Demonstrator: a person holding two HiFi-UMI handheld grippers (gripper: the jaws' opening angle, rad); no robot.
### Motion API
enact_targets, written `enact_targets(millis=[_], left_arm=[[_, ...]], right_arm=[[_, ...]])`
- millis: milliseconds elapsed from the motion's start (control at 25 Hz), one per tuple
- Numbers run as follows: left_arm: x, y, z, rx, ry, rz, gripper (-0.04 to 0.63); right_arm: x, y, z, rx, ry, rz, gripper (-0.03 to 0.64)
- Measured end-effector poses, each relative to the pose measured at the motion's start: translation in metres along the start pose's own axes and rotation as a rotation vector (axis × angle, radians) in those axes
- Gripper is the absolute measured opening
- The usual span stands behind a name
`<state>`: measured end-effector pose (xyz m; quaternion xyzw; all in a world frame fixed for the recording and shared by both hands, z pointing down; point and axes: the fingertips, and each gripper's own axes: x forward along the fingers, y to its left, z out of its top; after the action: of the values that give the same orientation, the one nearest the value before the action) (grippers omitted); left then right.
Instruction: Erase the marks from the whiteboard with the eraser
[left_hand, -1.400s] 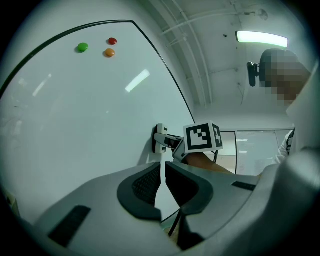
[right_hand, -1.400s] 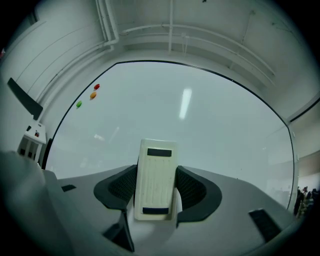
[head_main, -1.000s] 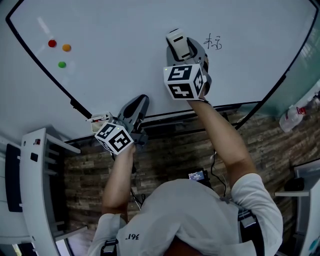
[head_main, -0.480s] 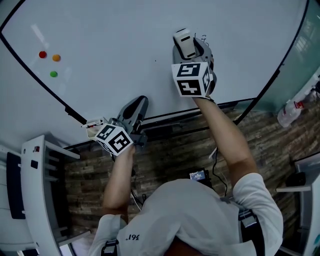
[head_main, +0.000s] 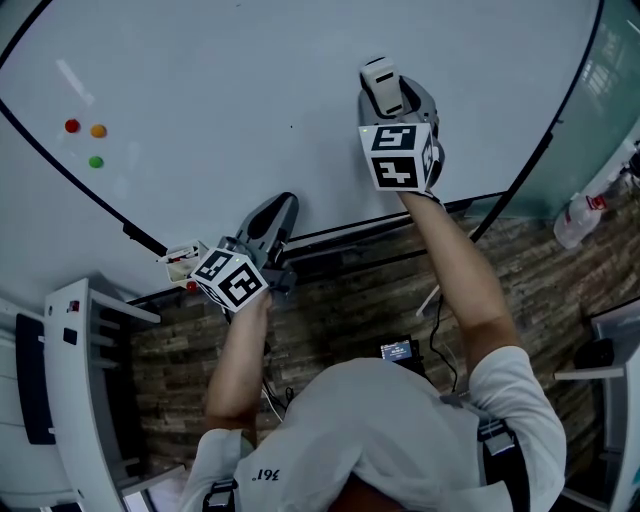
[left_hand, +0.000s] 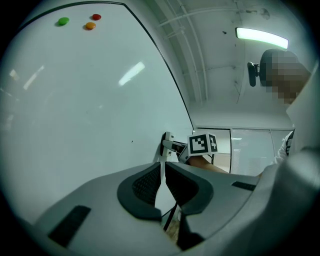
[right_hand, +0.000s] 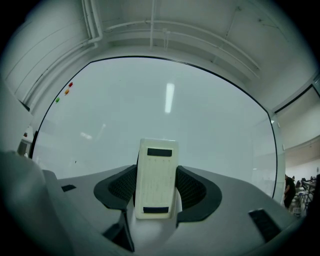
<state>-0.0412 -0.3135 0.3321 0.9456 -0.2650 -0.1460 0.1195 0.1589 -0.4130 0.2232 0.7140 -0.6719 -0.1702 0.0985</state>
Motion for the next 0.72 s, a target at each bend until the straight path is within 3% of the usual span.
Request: enact_targets(millis=[720], left_arm=[[0.015, -0.005, -0.009, -0.017, -0.005, 0.006, 0.035]], right_arm=[[0.002, -0.029, -0.017, -0.008, 0.01, 0.004, 0.259]])
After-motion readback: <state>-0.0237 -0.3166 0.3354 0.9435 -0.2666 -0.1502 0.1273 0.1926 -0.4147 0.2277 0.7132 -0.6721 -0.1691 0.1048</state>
